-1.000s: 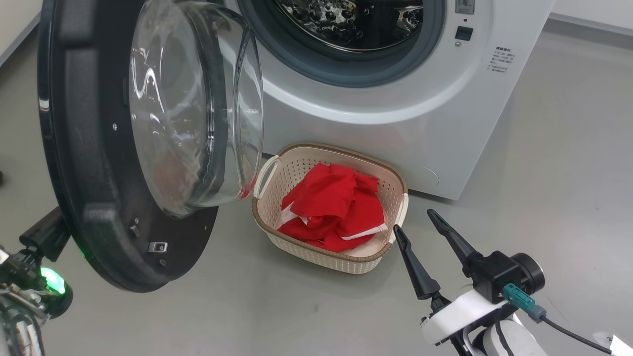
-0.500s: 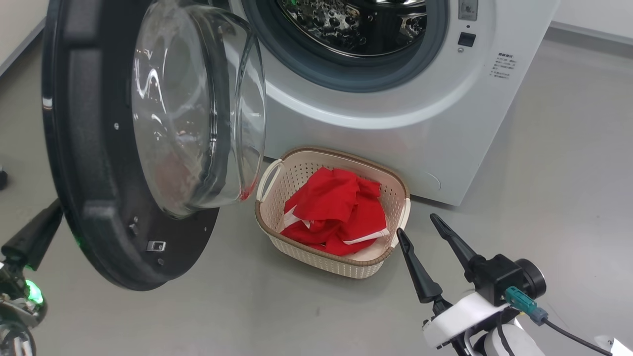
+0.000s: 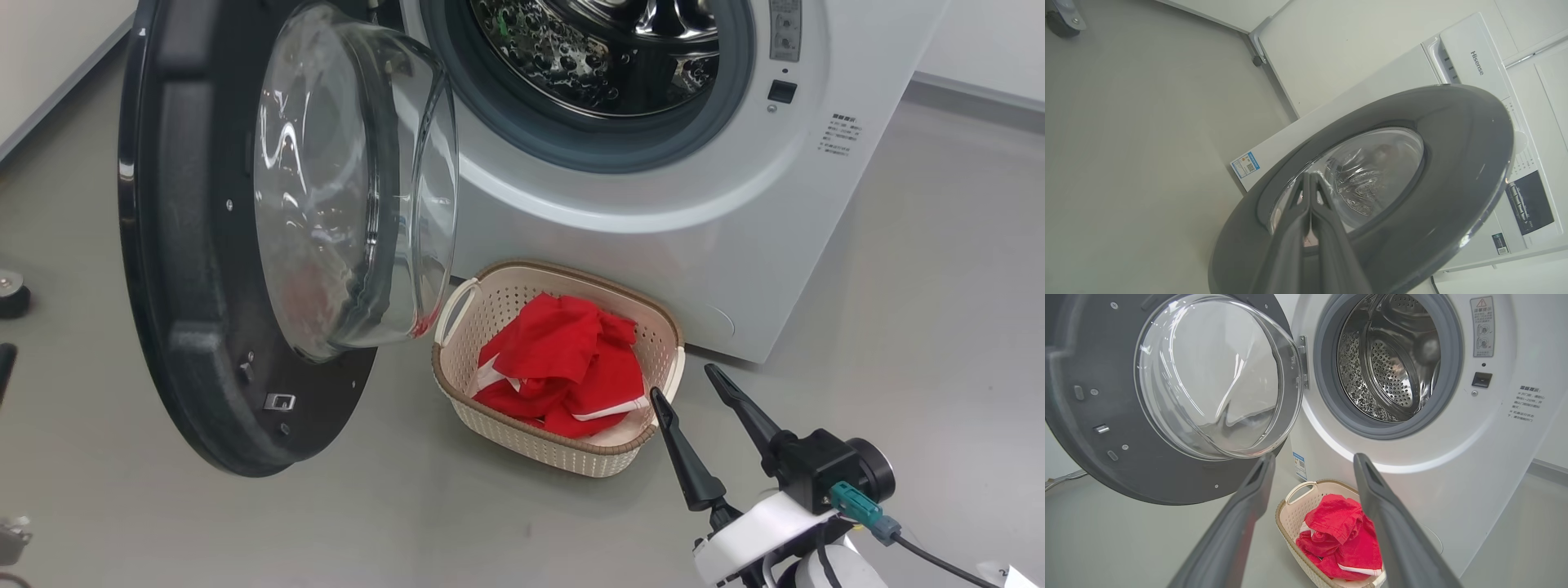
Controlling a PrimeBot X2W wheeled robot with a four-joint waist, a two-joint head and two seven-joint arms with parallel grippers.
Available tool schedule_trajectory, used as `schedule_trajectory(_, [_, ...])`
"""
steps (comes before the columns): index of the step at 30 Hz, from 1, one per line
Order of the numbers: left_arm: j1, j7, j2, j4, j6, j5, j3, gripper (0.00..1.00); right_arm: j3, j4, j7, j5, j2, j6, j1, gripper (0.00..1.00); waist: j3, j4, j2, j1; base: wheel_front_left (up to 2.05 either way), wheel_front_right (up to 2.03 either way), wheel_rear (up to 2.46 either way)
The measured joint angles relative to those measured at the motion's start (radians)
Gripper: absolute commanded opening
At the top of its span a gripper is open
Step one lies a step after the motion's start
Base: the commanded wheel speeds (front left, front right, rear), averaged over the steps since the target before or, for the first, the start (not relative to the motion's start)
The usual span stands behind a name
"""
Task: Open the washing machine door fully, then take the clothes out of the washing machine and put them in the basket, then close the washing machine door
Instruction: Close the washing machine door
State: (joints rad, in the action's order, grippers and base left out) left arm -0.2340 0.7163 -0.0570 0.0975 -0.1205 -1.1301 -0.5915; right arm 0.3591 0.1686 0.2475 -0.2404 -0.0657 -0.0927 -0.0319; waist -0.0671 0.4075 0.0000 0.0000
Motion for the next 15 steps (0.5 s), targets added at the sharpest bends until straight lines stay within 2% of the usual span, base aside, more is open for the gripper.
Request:
schedule_trajectory(5, [0.062, -0.108, -0.047, -0.092, 0.000, 0.137, 0.055, 0.00, 0.007, 0.000, 0.000, 0.000, 0.002, 0.000, 0.005, 1.00, 0.010, 0.004, 0.0000, 0.0000, 0.00, 0.00, 0.00])
schedule_trajectory(6, [0.094, -0.138, -0.079, -0.130, 0.000, 0.193, 0.106, 0.00, 0.008, 0.000, 0.000, 0.000, 0.003, -0.001, 0.006, 1.00, 0.011, 0.004, 0.0000, 0.0000, 0.00, 0.00, 0.00])
schedule_trajectory(8, [0.125, -0.186, -0.106, -0.159, 0.000, 0.265, 0.160, 0.00, 0.008, 0.000, 0.000, 0.000, 0.003, -0.001, 0.006, 1.00, 0.012, 0.004, 0.0000, 0.0000, 0.00, 0.00, 0.00])
schedule_trajectory(15, [0.239, -0.346, -0.149, -0.152, 0.000, 0.423, 0.260, 0.00, 0.010, -0.001, 0.000, 0.000, 0.003, -0.001, 0.008, 1.00, 0.017, 0.003, 0.0000, 0.0000, 0.00, 0.00, 0.00])
